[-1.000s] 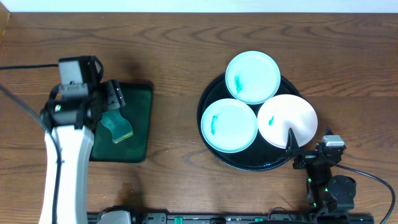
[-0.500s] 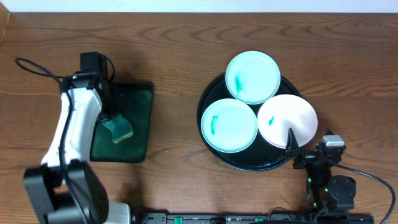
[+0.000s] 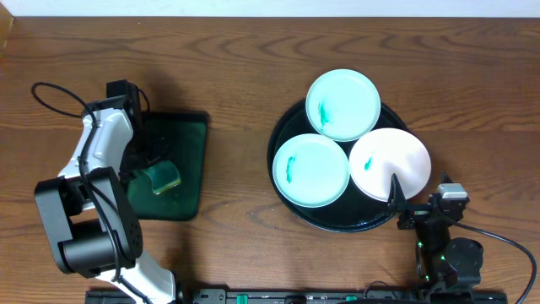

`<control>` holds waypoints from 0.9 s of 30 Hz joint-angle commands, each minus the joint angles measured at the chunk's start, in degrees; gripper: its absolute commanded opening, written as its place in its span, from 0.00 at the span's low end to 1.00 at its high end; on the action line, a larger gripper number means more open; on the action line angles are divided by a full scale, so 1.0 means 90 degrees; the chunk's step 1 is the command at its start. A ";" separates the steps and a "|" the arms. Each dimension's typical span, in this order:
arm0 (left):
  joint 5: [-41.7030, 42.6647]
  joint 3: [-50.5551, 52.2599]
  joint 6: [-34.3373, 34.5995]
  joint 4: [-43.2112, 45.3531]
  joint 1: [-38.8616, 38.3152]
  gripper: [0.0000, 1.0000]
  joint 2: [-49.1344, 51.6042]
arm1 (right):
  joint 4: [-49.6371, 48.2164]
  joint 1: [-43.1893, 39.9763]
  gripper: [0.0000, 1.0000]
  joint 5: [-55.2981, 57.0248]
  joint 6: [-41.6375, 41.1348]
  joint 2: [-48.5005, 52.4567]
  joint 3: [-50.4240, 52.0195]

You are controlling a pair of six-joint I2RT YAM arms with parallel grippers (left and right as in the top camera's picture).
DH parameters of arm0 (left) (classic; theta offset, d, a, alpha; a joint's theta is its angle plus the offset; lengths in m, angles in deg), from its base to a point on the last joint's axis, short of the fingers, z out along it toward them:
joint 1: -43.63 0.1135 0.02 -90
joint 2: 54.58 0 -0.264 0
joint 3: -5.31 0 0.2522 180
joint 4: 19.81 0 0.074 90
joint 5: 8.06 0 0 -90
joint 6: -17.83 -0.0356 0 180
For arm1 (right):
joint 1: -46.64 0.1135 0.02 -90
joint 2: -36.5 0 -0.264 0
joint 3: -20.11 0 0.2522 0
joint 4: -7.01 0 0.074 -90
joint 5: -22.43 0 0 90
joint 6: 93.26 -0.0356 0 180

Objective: Clean dirty plates on tray and stack at the side
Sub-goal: 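Lower the left gripper onto the green sponge in the dark tray and grasp it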

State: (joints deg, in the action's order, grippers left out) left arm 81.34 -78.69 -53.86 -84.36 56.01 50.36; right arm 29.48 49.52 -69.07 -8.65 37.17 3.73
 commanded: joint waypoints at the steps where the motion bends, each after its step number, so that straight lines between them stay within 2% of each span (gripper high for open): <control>1: 0.0452 -0.0138 -0.0362 0.0036 0.0017 0.80 0.0114 | -0.0012 0.0029 0.99 0.0022 0.0085 -0.0044 0.0032; 14: 0.0121 -0.0012 -0.0357 0.0090 0.0022 0.80 0.0663 | -0.0012 0.0029 0.99 0.0022 0.0085 -0.0044 0.0032; 17: 0.0163 -0.0012 -0.0357 0.0090 0.0022 0.71 0.0699 | -0.0012 0.0029 0.99 0.0022 0.0085 -0.0044 0.0032; 22: 0.0163 -0.0012 -0.0357 0.0083 0.0022 0.71 0.0697 | -0.0012 0.0029 0.99 0.0022 0.0085 -0.0044 0.0032; 27: 0.0163 -0.0012 -0.0357 0.0085 0.0022 0.49 0.0697 | -0.0012 0.0029 0.99 0.0022 0.0085 -0.0044 0.0032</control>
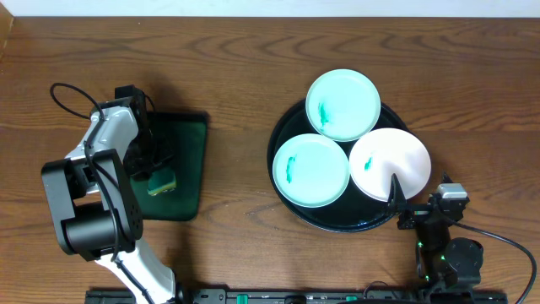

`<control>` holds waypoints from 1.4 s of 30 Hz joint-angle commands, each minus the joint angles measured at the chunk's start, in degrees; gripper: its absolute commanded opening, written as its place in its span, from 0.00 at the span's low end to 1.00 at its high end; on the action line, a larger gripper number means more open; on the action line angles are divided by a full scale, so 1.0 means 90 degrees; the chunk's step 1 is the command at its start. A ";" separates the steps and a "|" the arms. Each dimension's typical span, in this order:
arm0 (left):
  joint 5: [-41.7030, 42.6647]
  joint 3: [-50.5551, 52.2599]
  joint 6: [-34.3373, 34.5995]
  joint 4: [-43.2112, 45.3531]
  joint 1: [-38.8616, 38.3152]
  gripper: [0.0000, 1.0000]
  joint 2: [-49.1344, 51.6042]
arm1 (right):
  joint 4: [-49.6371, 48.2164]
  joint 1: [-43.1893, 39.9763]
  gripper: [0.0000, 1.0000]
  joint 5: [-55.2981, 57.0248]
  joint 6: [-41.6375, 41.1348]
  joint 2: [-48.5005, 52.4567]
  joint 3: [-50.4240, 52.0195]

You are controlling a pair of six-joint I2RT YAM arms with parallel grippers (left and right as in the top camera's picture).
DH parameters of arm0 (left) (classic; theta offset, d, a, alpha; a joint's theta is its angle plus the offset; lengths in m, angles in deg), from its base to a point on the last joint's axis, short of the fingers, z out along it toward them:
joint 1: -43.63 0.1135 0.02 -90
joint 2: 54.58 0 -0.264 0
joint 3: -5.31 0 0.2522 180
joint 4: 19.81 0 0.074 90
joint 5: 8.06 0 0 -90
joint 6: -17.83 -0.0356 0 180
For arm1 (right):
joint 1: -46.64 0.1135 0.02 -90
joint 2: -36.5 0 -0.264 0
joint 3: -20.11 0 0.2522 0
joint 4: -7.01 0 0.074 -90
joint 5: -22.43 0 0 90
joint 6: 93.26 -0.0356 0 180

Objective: Clean dirty plates on tray and stack at the side
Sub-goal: 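Lower the left gripper onto the green sponge in the dark tray and grasp it, then lift the sponge with the left gripper and move it over the front green plate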

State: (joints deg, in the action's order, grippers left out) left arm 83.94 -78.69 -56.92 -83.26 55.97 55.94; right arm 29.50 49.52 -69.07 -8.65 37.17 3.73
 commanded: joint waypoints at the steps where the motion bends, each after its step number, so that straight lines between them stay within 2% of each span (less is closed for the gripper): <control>1: -0.0126 -0.0012 -0.0017 -0.0039 0.0027 0.40 0.0078 | -0.0015 0.0029 0.99 0.0022 0.0085 -0.0044 0.0032; 4: -0.0126 -0.0015 -0.0019 -0.0015 0.0027 0.13 0.0078 | -0.0015 0.0029 0.99 0.0022 0.0085 -0.0044 0.0034; 5: -0.0126 -0.0015 -0.0019 -0.0017 0.0027 0.08 0.0078 | -0.0015 0.0029 0.99 0.0022 0.0085 -0.0044 0.0034; 13: -0.0119 -0.0194 -0.0019 -0.0330 0.0027 0.08 -0.0345 | -0.0015 0.0029 0.99 0.0022 0.0085 -0.0044 0.0032; 25: 0.0447 -0.0311 -0.0019 -0.0321 0.0019 0.08 -0.2302 | -0.0015 0.0029 0.99 0.0022 0.0085 -0.0044 0.0032; 30: 0.0447 -0.0126 -0.0017 -0.0056 0.0007 0.07 -0.2232 | -0.0015 0.0029 0.99 0.0022 0.0085 -0.0044 0.0032; 36: 0.0449 0.0782 0.0097 0.0804 0.0010 0.07 -0.1761 | -0.0015 0.0029 0.99 0.0022 0.0085 -0.0044 0.0032; 42: 0.0454 0.0398 -0.0044 0.0340 0.0019 0.07 -0.1826 | -0.0015 0.0029 0.99 0.0022 0.0085 -0.0044 0.0032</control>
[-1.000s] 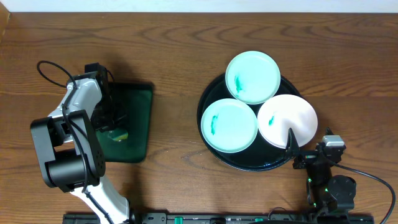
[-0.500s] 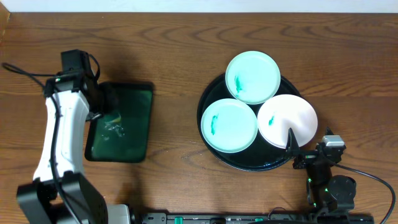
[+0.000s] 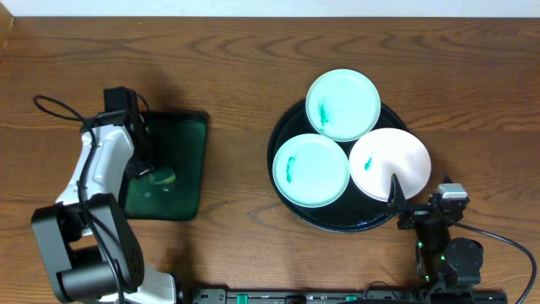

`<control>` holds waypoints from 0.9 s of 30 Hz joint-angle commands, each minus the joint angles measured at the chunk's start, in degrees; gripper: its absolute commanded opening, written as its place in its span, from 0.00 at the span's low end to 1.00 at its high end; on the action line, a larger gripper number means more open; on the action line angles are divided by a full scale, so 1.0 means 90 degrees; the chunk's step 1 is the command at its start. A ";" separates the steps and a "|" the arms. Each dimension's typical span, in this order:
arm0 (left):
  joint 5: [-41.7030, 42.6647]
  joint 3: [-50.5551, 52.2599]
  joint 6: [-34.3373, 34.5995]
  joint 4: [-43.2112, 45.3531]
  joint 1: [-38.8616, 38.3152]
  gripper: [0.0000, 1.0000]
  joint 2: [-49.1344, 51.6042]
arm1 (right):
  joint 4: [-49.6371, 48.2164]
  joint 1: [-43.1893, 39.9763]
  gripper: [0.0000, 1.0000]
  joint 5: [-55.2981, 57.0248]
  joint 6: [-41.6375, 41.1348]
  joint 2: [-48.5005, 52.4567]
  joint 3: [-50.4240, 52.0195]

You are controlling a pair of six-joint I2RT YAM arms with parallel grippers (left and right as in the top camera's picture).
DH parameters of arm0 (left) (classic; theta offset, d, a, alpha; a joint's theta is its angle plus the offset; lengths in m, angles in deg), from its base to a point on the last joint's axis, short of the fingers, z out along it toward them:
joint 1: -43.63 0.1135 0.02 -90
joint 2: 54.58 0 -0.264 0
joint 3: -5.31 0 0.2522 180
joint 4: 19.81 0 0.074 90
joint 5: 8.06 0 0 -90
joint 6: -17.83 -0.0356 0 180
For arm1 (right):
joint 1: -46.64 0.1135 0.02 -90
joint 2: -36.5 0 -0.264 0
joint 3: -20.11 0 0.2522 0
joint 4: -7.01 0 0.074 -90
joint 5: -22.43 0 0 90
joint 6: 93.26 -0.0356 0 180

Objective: Clean dirty plates on tray and stack at the side
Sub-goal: 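Lift the sponge with the left gripper and move it over the front green plate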

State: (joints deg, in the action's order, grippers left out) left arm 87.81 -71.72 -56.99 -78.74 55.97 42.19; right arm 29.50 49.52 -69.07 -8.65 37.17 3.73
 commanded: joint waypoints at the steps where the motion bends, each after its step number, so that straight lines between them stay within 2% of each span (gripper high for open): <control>1: 0.0034 -0.0529 -0.0036 -0.0325 0.0015 0.07 -0.0413 | -0.0015 0.0029 0.99 0.0022 0.0085 -0.0044 0.0032; 4: 0.0199 -0.0911 -0.0036 -0.0758 0.0007 0.07 -0.0933 | -0.0015 0.0029 0.99 0.0022 0.0085 -0.0044 0.0032; 8: 0.0520 -0.0913 0.0019 -0.0821 -0.0102 0.07 -0.1579 | -0.0015 0.0029 0.99 0.0022 0.0085 -0.0044 0.0032; 11: 0.1124 -0.0911 0.0267 -0.1066 -0.0372 0.07 -0.1668 | -0.0015 0.0029 0.99 0.0022 0.0085 -0.0044 0.0032; 15: 0.2409 -0.0712 0.0350 -0.1207 -0.1154 0.07 -0.1588 | -0.0015 0.0029 0.99 0.0022 0.0085 -0.0044 0.0032; 17: 0.2662 -0.0563 0.0418 -0.1027 -0.1758 0.07 -0.1569 | -0.0015 0.0029 0.99 0.0022 0.0085 -0.0044 0.0034; 20: 0.2467 -0.0481 0.0867 -0.0675 -0.2803 0.07 -0.1503 | -0.0019 0.0029 0.99 0.0102 0.0085 -0.0044 0.0032; 24: 0.1209 -0.0481 0.1887 -0.0078 -0.4107 0.07 -0.1275 | -0.0015 0.0024 0.99 0.0117 0.0085 -0.0044 0.0032; 27: 0.0267 -0.0481 0.2424 0.0352 -0.4864 0.07 -0.0940 | -0.0498 0.0024 0.99 0.0078 0.0070 -0.0044 0.0032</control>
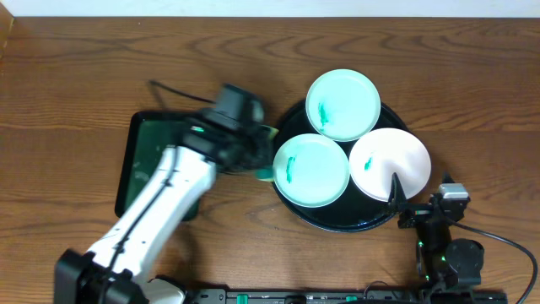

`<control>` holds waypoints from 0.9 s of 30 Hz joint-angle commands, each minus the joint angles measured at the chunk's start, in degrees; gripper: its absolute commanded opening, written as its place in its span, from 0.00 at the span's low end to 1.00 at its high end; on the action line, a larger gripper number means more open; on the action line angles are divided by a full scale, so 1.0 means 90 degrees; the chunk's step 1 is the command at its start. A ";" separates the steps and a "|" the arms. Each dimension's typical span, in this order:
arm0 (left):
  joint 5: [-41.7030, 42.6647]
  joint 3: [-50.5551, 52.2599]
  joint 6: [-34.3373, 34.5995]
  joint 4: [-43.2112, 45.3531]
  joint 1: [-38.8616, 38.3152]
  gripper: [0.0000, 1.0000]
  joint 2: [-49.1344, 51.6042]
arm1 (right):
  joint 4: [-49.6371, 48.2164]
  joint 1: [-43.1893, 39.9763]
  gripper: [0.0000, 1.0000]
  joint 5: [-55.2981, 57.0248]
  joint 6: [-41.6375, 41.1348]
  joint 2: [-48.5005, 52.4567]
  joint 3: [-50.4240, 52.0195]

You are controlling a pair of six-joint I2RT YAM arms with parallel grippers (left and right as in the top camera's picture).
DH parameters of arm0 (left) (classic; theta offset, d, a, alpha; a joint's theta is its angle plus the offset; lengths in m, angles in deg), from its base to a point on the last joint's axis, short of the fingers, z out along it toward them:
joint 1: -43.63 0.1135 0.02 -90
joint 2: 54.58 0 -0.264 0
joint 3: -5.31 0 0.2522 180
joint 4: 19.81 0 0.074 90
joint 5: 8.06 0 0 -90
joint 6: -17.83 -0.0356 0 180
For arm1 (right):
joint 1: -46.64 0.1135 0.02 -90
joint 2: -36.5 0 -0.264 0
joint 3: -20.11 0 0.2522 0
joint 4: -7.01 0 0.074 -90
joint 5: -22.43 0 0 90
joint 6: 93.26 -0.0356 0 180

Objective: Clean dirty plates on tray and stack at the side
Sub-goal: 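Lift the sponge with the left gripper and move it over the front green plate, then reach the right gripper to the rim of the front green plate and grip it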

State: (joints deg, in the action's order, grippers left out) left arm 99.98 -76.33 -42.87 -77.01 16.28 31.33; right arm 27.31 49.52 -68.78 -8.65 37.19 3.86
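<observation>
A round black tray (pixel 283 135) carries three plates. The rear teal plate (pixel 346 97) and the front-left teal plate (pixel 316 173) both bear green smears. A white plate (pixel 392 160) at the right has a small green mark. My left arm reaches across the table, its gripper (pixel 260 160) at the tray's left rim beside the front-left plate. A green sponge (pixel 265 175) shows at its fingers, and the gripper looks shut on it. My right gripper (pixel 394 190) sits low at the tray's front right, fingers together, holding nothing.
A dark green mat (pixel 135 160) lies at the left, partly covered by my left arm. A cable (pixel 173 89) trails behind the arm. Bare wooden table surrounds the tray and mat.
My left gripper was over the sponge on the green mat; now it is at the black tray's left rim with the sponge in it. The sponge is gone from the mat. The right arm is unchanged.
My left gripper stood over the mat beside the sponge, then lower against it, then right on it at the mat's left part. Now the arm is stretched to the right and the sponge is at the tray beside the front-left plate. Plates and right arm stayed put.
</observation>
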 commanded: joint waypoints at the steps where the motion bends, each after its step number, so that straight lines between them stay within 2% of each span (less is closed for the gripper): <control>1: -0.1277 0.0032 0.0979 0.0316 -0.0661 0.08 0.0410 | -0.0469 0.0024 0.99 -0.0044 0.0056 -0.0044 0.0017; 6: -0.1513 0.0032 0.1168 0.1285 -0.1416 0.07 0.1348 | -0.1581 0.0024 0.99 -0.0131 -0.0262 -0.0044 0.0015; 9: -0.1515 0.0032 0.1163 0.1831 -0.1642 0.08 0.1970 | -0.2152 0.0024 0.99 -0.0974 -0.0491 -0.0044 0.0012; 15: -0.1515 0.0032 0.1156 0.2154 -0.1681 0.08 0.2497 | -0.1955 0.0012 0.99 -0.1212 -0.0464 0.0153 -0.0236; 16: -0.1515 0.0029 0.1105 0.2161 -0.1671 0.17 0.2492 | -0.1899 0.0012 0.99 -0.1212 -0.0461 0.0255 -0.0347; 18: -0.1513 0.0027 0.0964 0.2200 -0.1671 0.57 0.2463 | -0.1722 0.0012 0.99 -0.1217 -0.0413 0.0554 -0.0680; 19: -0.1511 0.0012 0.0903 0.2191 -0.1664 0.70 0.2433 | -0.1566 0.0012 0.99 -0.1222 -0.0413 0.0755 -0.0901; 20: -0.1508 -0.0012 0.0855 0.2159 -0.1661 0.78 0.2404 | -0.1367 0.0012 0.99 -0.1241 -0.0374 0.0998 -0.1161; 21: -0.1511 -0.0053 0.0843 0.2084 -0.1656 0.81 0.2365 | -0.1093 0.0012 0.99 -0.1290 -0.0265 0.1326 -0.1496; 25: -0.1511 -0.0296 0.0845 0.1654 -0.1452 0.81 0.1936 | 0.0007 0.0012 0.99 -0.1610 0.0248 0.2730 -0.2817; 27: -0.1508 -0.0318 0.0852 0.1525 -0.1229 0.81 0.1545 | 0.0260 0.0012 0.99 -0.2271 0.0440 0.3475 -0.3415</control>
State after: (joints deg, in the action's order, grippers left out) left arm 87.55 -76.53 -34.54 -62.56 2.68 50.76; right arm 28.65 49.50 -82.86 -8.34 63.31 -22.28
